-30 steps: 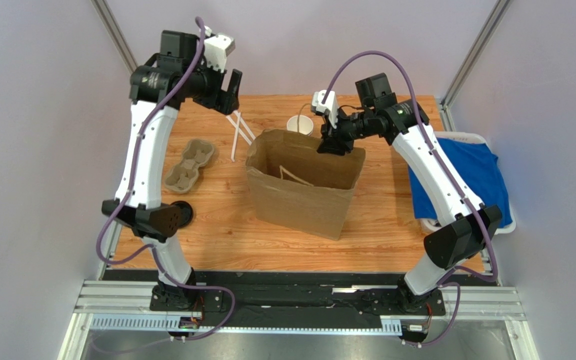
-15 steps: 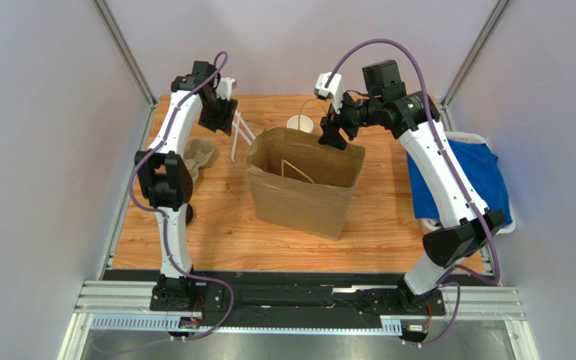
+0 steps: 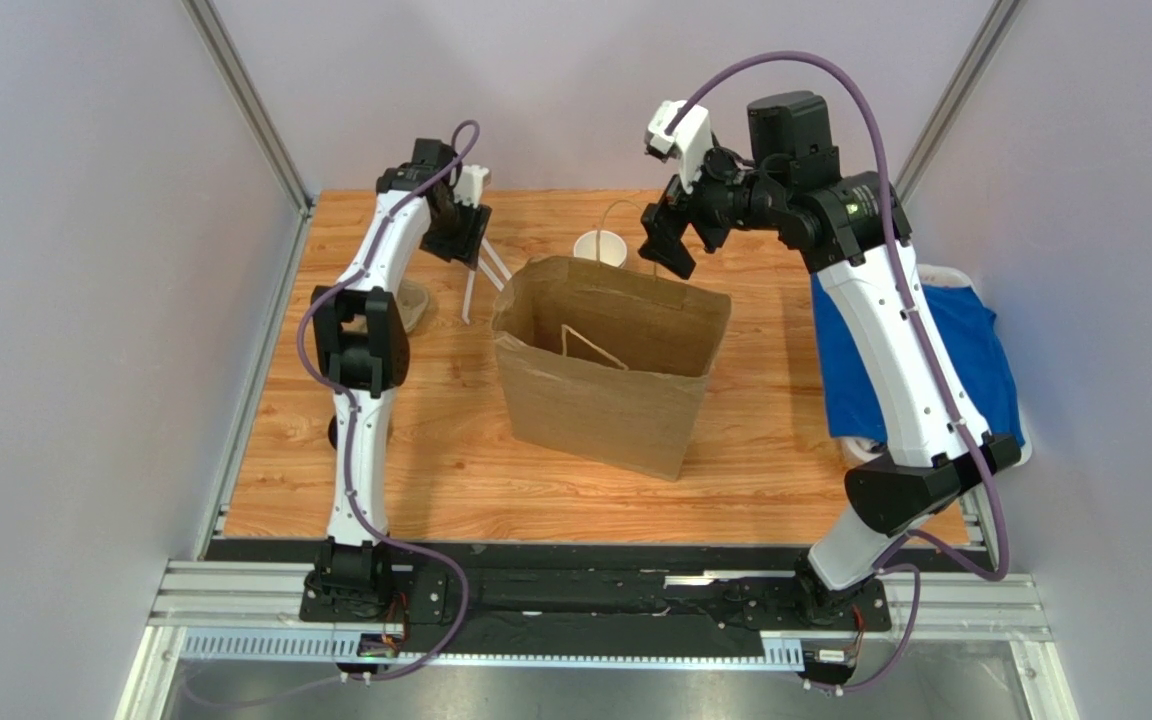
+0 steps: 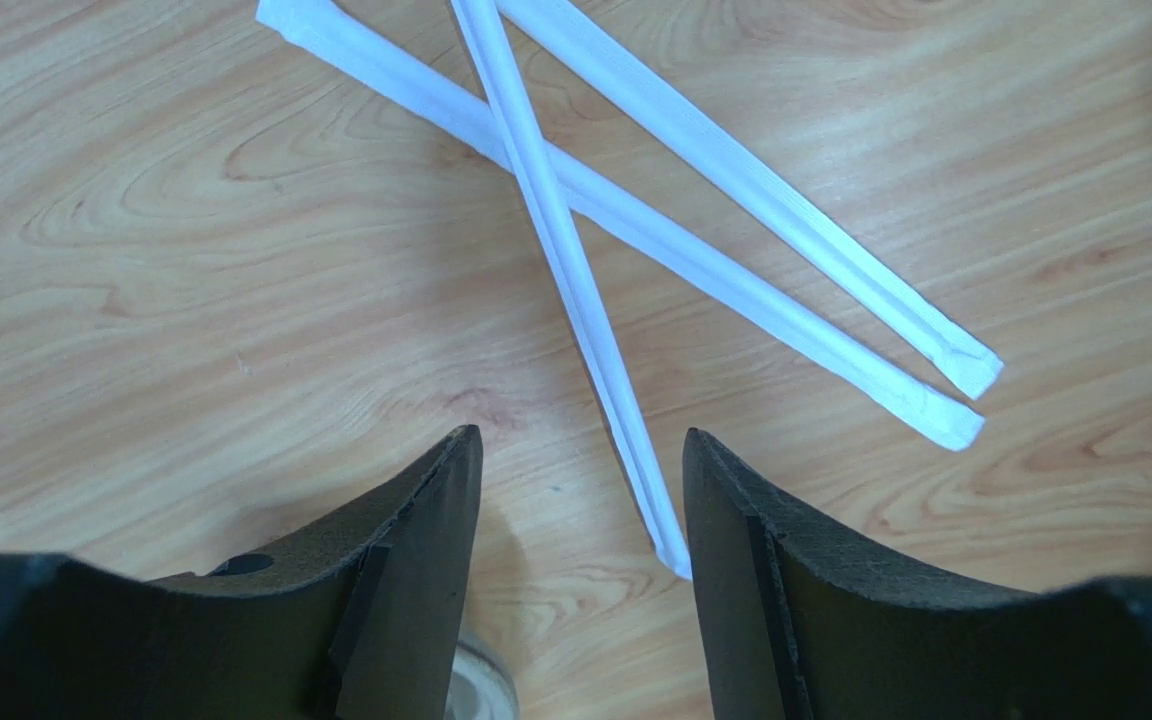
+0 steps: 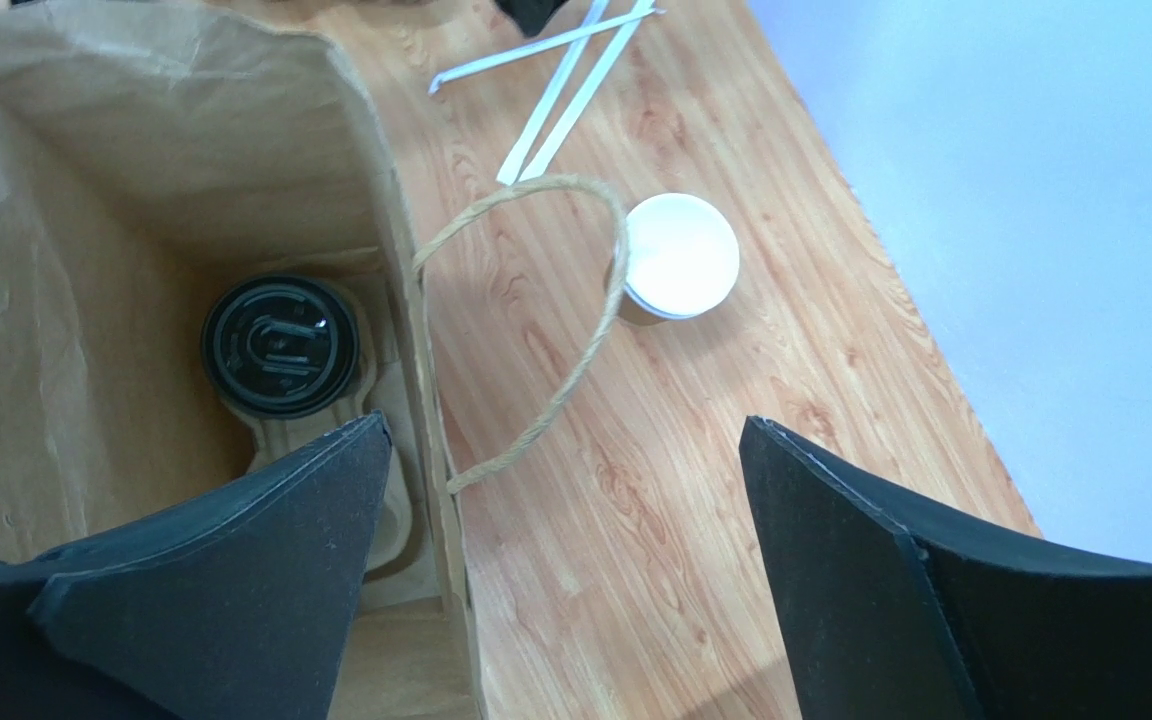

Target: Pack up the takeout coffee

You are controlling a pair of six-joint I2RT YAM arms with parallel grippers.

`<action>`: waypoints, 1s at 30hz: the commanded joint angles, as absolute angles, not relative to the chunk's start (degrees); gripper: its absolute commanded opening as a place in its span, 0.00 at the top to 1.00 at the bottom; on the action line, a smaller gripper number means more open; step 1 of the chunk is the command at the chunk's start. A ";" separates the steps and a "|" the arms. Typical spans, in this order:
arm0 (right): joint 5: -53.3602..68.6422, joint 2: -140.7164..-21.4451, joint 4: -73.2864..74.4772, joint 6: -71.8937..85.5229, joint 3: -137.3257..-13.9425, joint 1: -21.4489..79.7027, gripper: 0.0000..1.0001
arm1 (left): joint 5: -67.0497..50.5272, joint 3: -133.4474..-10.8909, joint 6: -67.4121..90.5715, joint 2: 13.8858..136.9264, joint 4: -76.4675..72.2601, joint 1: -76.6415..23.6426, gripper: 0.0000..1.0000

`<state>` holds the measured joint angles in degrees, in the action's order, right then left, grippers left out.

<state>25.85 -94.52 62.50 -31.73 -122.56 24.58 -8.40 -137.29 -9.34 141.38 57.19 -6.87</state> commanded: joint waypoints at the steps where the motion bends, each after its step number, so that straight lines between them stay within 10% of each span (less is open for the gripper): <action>1: 21.01 -92.81 58.72 -26.81 -125.60 24.87 0.05 | -7.65 -140.10 -10.90 143.43 54.93 -7.12 0.40; 14: 15.65 -91.50 54.76 -23.73 -125.24 24.87 0.02 | -1.94 -140.18 -15.20 148.01 56.07 -9.40 0.47; 30: 13.62 -87.19 42.64 -21.36 -119.62 24.87 0.03 | -0.45 -144.66 -15.73 139.58 60.29 -9.14 1.00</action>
<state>13.76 -89.08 49.34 -23.51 -119.13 24.62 -2.20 -139.04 -14.55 147.79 58.61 -9.37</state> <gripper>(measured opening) 0.967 0.017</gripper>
